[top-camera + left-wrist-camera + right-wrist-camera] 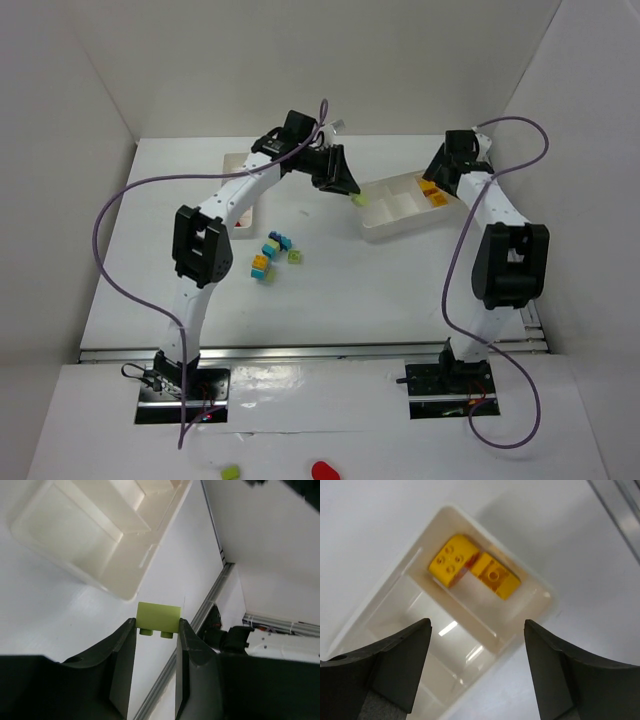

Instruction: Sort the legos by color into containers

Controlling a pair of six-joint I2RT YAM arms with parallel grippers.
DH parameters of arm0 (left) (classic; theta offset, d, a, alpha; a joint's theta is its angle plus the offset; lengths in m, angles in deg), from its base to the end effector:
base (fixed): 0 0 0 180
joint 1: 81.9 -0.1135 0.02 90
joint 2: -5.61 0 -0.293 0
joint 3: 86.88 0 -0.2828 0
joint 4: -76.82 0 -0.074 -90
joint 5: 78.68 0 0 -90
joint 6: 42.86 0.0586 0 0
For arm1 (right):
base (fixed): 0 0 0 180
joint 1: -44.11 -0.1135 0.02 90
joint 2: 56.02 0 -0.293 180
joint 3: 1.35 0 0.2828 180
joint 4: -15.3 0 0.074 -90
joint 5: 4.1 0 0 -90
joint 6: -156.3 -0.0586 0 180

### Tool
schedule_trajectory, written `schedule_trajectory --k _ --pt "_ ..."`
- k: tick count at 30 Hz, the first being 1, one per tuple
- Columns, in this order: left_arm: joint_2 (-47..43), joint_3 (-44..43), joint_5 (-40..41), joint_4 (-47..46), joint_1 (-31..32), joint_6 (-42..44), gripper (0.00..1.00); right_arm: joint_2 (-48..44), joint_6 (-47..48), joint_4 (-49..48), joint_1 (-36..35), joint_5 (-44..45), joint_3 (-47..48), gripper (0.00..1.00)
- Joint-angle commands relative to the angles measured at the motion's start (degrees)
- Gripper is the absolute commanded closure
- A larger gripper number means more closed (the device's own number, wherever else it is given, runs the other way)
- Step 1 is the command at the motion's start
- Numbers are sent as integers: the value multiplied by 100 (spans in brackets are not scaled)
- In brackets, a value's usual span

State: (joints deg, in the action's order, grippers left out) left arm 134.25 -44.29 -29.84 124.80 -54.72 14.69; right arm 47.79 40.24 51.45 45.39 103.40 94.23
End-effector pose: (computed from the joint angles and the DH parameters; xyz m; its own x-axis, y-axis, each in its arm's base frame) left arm 0.4930 -0.2965 0.3108 -0.9025 0.0093 -0.4306 0.3713 0.5235 -0.7669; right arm 0.4622 -0.0280 0.2667 -0.5244 0.4308 -0.7344 0.5193 0.8454 0.1250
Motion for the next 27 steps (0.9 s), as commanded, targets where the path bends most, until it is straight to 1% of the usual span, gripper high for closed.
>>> schedule_trajectory --k 1,3,4,6,11,12,14,15,16,18,19,20,21,22,23,26,27 --pt "231 -657 485 -83 261 -192 100 -1219 -293 -263 4 -465 -465 18" --pt "398 -851 723 -83 340 -245 100 -1555 -294 -185 4 -571 -800 17" --pt "564 -930 985 -83 410 -245 100 -1887 -294 -123 4 -624 -905 17" --pt "784 -1072 1241 -145 463 -297 100 -2345 -294 53 -49 -625 -1168 15" --pt "1014 -1195 1436 -522 464 -420 100 -3093 -294 431 -49 -694 -1425 14" --pt "1162 -1247 1436 -592 464 -490 97 -3191 -233 483 -49 -747 -1486 14" --pt "1312 -1466 1279 -646 464 -578 82 -3410 -232 562 -49 -748 -1557 14" --pt "1374 -1624 1191 -715 464 -648 65 -3472 -232 563 -49 -748 -1635 13" --pt "1374 -1625 1120 -716 464 -649 55 -3525 -232 624 -49 -748 -1688 13" --pt "1374 -1625 989 -839 464 -702 42 -3586 -180 686 -101 -800 -1688 13" --pt "1305 -1564 988 -839 464 -702 30 -3587 -180 686 -101 -853 -1741 13" --pt "1139 -1564 988 -839 464 -702 24 -3587 -180 686 -154 -853 -1741 13" --pt "1024 -1468 988 -839 464 -554 20 -3587 -67 686 -233 -1071 -1741 13" --pt "892 -1363 988 -761 464 -483 16 -3587 -65 617 -312 -1142 -1741 13" --pt "760 -1309 988 -699 464 -412 6 -3587 -13 616 -408 -1143 -1741 13" --pt "111 -959 1251 -296 341 -96 6 -3438 119 475 -996 -1354 -1741 13" --pt "-335 -801 1513 -155 201 61 10 -3272 180 397 -1450 -1415 -1741 13"
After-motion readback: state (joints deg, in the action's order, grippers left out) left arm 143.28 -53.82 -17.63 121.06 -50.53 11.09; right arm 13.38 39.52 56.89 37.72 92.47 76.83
